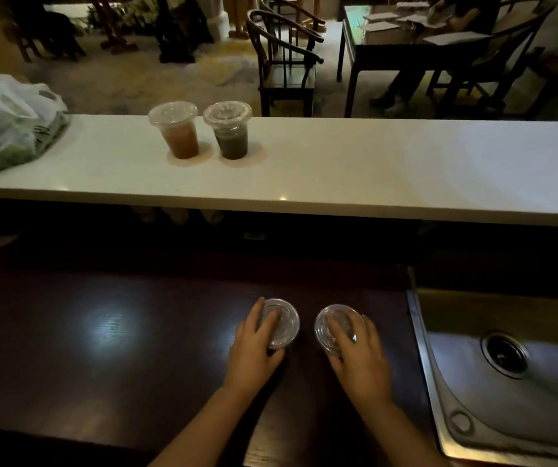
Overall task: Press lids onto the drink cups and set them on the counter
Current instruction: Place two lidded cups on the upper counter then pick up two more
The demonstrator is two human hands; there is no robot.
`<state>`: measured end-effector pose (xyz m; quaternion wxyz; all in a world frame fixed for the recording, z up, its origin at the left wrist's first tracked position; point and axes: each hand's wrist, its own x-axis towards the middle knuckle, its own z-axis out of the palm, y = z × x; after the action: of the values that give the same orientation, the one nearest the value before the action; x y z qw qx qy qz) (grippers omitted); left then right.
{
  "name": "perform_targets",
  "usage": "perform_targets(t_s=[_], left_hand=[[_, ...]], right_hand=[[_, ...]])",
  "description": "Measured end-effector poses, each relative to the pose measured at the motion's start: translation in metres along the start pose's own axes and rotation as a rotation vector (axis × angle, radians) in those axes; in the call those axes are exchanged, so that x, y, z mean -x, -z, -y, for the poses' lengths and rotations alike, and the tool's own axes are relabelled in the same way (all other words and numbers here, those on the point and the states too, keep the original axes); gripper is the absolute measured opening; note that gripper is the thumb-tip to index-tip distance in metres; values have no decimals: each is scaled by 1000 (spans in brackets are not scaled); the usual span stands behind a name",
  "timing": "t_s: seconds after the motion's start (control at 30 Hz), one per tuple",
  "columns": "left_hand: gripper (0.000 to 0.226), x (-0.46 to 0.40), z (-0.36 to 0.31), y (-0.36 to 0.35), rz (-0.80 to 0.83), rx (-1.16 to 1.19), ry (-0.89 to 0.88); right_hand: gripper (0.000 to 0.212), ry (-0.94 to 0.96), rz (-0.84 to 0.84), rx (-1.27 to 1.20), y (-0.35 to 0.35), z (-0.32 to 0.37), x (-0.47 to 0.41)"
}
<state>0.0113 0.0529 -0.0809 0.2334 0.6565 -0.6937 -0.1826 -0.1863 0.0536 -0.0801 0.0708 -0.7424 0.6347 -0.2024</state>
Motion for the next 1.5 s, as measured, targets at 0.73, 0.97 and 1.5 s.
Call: perform_targets(t_s=[0.73,0.97,1.5], left_hand=[[64,-81,-61,113,-246,206,-185],[65,-153,-105,176,-248,149,-282],[62,-274,-99,156,-254,96,-125]], right_hand=[[58,124,-386,-216,97,44,-88],[54,102,-422,-218,163,59,-164],[45,-30,-242,-244,142,45,-297]])
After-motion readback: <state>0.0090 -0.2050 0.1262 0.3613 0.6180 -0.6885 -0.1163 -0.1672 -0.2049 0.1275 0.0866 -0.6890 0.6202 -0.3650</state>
